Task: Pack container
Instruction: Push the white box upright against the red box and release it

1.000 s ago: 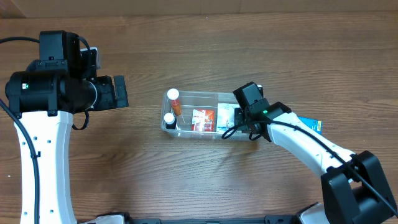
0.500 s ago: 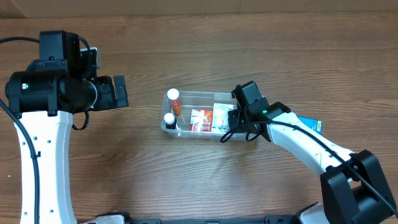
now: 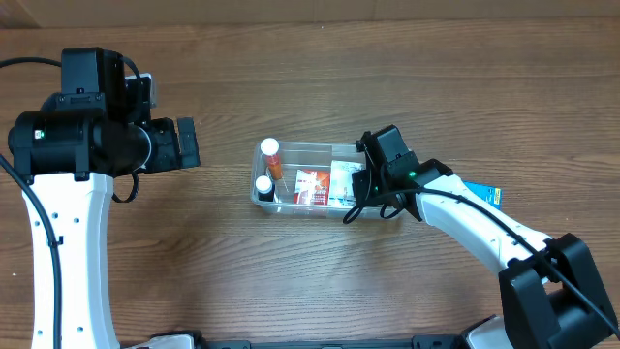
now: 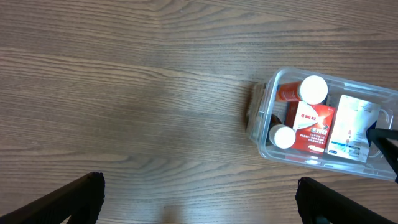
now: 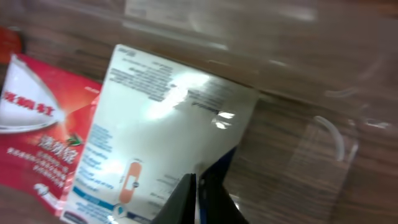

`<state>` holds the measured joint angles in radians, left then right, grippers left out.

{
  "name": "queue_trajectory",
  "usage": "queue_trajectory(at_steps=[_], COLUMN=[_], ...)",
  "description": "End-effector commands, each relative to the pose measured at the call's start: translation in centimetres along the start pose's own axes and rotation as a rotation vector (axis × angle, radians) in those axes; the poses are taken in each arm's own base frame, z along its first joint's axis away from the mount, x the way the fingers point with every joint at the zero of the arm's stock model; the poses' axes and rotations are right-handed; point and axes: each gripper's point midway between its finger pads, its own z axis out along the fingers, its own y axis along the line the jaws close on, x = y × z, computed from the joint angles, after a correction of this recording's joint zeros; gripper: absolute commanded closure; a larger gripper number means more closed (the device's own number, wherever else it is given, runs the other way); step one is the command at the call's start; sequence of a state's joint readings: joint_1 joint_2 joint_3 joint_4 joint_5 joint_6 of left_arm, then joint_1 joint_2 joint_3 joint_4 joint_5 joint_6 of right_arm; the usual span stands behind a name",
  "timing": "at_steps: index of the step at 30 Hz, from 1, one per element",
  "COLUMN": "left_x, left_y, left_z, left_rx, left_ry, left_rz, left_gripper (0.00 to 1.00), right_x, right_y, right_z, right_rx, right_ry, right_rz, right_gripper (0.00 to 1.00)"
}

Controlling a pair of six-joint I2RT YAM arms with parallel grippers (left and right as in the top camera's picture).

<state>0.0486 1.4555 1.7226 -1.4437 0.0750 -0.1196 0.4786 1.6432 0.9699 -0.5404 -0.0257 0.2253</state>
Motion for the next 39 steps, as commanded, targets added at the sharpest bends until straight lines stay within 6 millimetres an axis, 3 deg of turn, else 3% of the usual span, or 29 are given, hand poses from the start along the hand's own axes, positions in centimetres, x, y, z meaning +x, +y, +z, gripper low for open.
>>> queue_trajectory(at_steps=[1, 8, 11, 15, 18, 23, 26, 32, 39], left_x=[0.0, 0.0, 0.0, 0.0, 0.0, 0.0, 0.0, 0.0, 0.0], left_y=[0.4, 0.4, 0.4, 0.4, 0.4, 0.4, 0.4, 0.4, 0.4], left_z=[-0.1, -0.1, -0.1, -0.1, -0.1, -0.1, -0.1, -0.1, -0.1], left_rx=[-0.011, -0.011, -0.011, -0.011, -0.011, -0.011, -0.011, -0.011, -0.011], left_ry=[-0.005, -0.005, -0.005, -0.005, -0.005, -0.005, -0.005, -0.005, -0.005], left_rz=[0.011, 0.011, 0.011, 0.011, 0.011, 0.011, 0.011, 0.011, 0.011], left_gripper=[0.00, 0.00, 0.00, 0.00, 0.00, 0.00, 0.00, 0.00, 0.00], right_x=[-0.5, 0.4, 1.0, 2.3, 2.1, 1.9, 1.4, -1.8, -1.5], right_y=[-2.8, -3.6, -3.5, -1.9, -0.8, -0.7, -0.3, 1.1, 3.1], right_z=[0.0, 0.0, 1.0, 2.9, 3.1, 3.1, 2.7, -0.4, -1.2], right_rx=[0.156, 0.198, 0.187, 0.093, 0.028, 0.024, 0.003, -0.045, -0.163], right_ry=[-0.040, -0.011, 0.022, 0.095, 0.095, 0.091, 0.076, -0.031, -0.013], right_rz=[0.079, 0.096, 0.092, 0.079, 0.062, 0.060, 0.042, 0.008, -0.003], right_gripper=[0.91, 0.90, 0.89, 0.89, 0.89, 0.89, 0.89, 0.89, 0.88])
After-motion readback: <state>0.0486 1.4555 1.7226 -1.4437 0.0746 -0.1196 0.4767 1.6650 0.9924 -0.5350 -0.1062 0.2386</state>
